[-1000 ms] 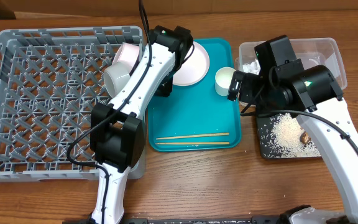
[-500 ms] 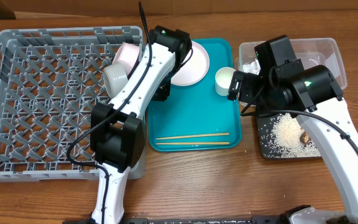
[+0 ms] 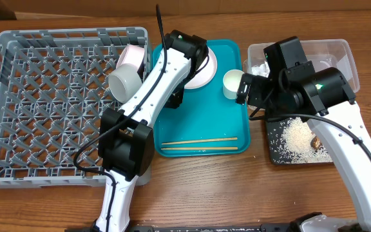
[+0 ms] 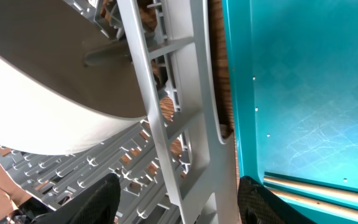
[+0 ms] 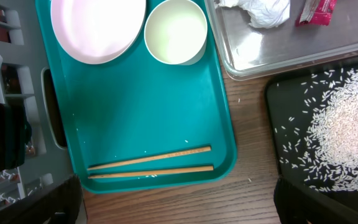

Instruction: Sort waste into correct bins and load items into the dishwasher

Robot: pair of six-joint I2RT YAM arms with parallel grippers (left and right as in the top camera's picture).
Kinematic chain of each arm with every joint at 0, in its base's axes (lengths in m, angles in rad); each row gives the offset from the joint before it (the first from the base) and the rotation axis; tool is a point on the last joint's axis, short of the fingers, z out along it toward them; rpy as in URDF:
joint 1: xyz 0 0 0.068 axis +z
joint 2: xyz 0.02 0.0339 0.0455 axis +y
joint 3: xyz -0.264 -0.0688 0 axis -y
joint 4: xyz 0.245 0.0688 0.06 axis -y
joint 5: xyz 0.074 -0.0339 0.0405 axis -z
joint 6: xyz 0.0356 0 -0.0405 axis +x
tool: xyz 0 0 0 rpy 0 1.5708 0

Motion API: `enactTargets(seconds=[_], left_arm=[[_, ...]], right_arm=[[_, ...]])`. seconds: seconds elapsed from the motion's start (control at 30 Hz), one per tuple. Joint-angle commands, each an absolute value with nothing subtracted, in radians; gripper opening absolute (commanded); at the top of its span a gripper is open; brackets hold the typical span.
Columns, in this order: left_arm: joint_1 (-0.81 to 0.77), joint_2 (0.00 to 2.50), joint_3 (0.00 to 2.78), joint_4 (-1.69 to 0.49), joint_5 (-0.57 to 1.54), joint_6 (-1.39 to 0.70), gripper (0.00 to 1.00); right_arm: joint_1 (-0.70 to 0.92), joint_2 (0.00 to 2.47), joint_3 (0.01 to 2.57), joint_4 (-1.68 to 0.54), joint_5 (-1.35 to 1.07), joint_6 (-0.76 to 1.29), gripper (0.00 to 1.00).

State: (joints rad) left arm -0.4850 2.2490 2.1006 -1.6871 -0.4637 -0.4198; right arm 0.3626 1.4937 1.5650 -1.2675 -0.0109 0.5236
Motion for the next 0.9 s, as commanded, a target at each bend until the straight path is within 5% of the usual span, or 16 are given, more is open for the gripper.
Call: enactTargets(seconds=[0.0,0.53,0.73,0.87], left_arm=[[-0.492,2.244,2.112,-1.691,-0.478,-0.446,0.63],[-0.415,2.105,2.358,-1.69,-0.428,-0.477,0.74],[-0.278,2.053,2.358,-1.682,-0.284,-0.501,1.0],[-0.191,2.057,2.339,-1.639,-0.21,-0.463,1.0]], right_arm=[[0.365,1.489,1.572,-1.261,-0.001,0.524,1.0],[0.365,1.489,1.572,-1.261,-0.001,0.524,1.0],[0.365,1.489,1.572,-1.261,-0.001,0.524,1.0],[0.365,1.489,1.572,-1.261,-0.001,0.524,1.0]])
